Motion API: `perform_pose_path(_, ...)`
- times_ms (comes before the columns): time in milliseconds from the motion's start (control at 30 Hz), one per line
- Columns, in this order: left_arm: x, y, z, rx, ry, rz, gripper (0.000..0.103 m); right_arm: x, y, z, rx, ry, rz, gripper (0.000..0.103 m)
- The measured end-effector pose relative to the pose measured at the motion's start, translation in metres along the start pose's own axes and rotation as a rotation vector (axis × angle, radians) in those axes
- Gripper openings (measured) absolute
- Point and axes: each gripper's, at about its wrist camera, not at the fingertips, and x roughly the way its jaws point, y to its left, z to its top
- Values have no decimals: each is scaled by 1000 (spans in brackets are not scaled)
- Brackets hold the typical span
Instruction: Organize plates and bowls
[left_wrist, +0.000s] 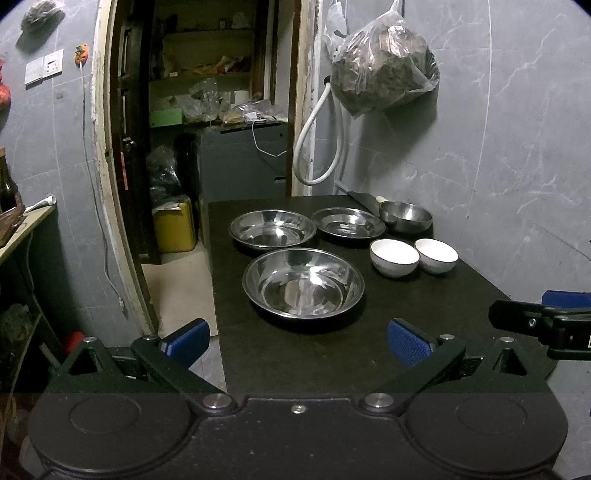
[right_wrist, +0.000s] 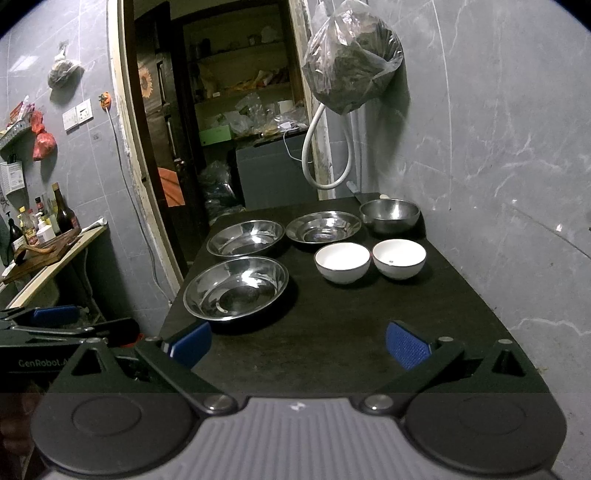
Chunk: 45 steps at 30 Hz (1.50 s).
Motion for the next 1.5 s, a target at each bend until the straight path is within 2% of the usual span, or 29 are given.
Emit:
perform_pose_path(233, 3, -2, -2, 4, 14, -1, 102, 5, -4, -2, 5, 10, 1, 103)
perform_pose_path(667, 39, -10, 2, 11, 76, -6, 102, 32, -22, 0, 24, 64, 5, 103)
perform_pose_path(1133, 110, -21, 22, 12, 164, 30, 102, 99, -45, 25, -19, 141, 42, 103)
perform_pose_path(1233, 123, -14, 32, -18, 194, 34, 102, 110, -45, 33, -25, 136, 58, 103)
perform_pose_path(1333, 142, 3, 44, -84, 283, 40, 102, 124, -43, 42, -18, 137, 84, 103)
perform_pose_path(1400, 155, 19, 55, -126, 328, 65, 102, 136, -39, 48, -13, 142, 108, 103)
perform_pose_path(1500, 171, 43, 70, -159, 337, 125, 102, 156, -31, 60, -3, 134, 138, 103)
